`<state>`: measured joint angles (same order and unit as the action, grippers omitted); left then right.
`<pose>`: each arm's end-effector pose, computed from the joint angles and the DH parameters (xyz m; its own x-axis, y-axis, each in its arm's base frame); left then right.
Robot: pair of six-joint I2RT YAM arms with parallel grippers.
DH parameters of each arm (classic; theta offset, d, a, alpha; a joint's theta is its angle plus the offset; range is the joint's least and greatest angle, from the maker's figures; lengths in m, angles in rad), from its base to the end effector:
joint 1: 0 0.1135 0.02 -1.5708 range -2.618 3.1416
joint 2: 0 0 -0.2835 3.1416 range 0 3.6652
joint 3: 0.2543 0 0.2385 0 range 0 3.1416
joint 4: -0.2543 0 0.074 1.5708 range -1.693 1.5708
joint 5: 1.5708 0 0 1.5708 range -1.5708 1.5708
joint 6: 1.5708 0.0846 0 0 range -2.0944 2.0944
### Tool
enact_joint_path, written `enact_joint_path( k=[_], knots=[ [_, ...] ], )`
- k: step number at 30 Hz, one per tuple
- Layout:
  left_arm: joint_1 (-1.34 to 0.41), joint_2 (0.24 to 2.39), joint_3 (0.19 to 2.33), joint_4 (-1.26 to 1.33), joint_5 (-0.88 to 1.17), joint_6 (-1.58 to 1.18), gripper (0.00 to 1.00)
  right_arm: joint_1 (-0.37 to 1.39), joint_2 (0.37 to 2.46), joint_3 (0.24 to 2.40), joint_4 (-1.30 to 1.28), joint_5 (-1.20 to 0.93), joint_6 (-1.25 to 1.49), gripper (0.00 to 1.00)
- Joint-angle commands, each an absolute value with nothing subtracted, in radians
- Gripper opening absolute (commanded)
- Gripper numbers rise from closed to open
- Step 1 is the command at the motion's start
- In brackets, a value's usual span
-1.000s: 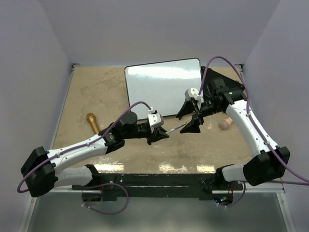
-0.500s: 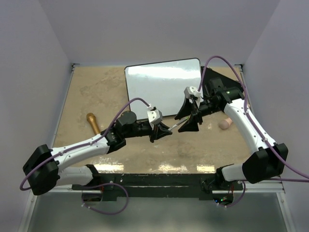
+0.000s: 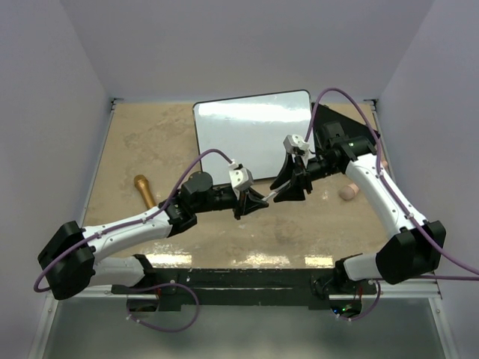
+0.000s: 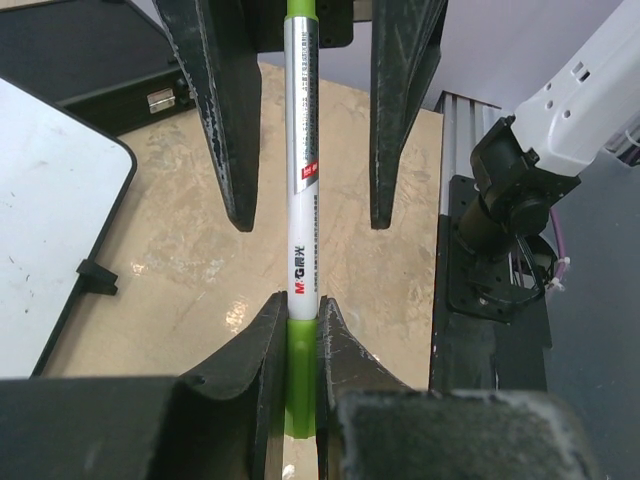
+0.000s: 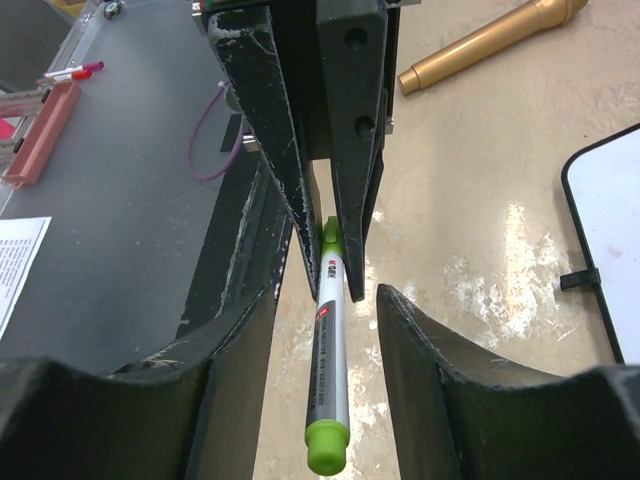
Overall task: Write a sentence on the whiteboard
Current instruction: Open the whiteboard marker from the pen cap.
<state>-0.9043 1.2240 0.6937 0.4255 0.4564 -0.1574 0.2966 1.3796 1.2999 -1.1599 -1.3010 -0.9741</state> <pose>0.1575 -0.2606 0.2994 -0.2169 0.0482 -0.9750 0.9543 0.2207 -0.2014 0.1984 0.1459 0.3420 -0.1958 -0.2904 -0.9367 -0.9603 -0.1369 0.2432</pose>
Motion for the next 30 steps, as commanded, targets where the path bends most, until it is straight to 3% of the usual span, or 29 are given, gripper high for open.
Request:
enact_joint_path(
  k=[1, 6, 7, 12, 30],
  knots=[
    [-0.905, 1.216, 0.715, 0.517, 0.445, -0.173, 0.0, 0.302, 1.339, 1.276, -1.094, -1.325, -0.913, 0.45],
    [-0.905, 1.218, 0.707, 0.531, 0.445, -0.179, 0.0, 0.301, 1.327, 1.279, -1.078, -1.335, -0.894, 0.3],
    [-0.905, 1.221, 0.707, 0.531, 0.449, -0.179, 0.0, 0.302, 1.328, 1.281, -1.083, -1.336, -0.894, 0.18],
    [-0.905, 1.23, 0.706, 0.531, 0.454, -0.181, 0.0, 0.302, 1.328, 1.289, -1.097, -1.341, -0.916, 0.0],
    [-0.904, 1.141, 0.545, 0.549, 0.431, 0.045, 0.0, 0.249, 1.269, 1.335, -1.207, -1.29, -1.057, 0.0]
  ],
)
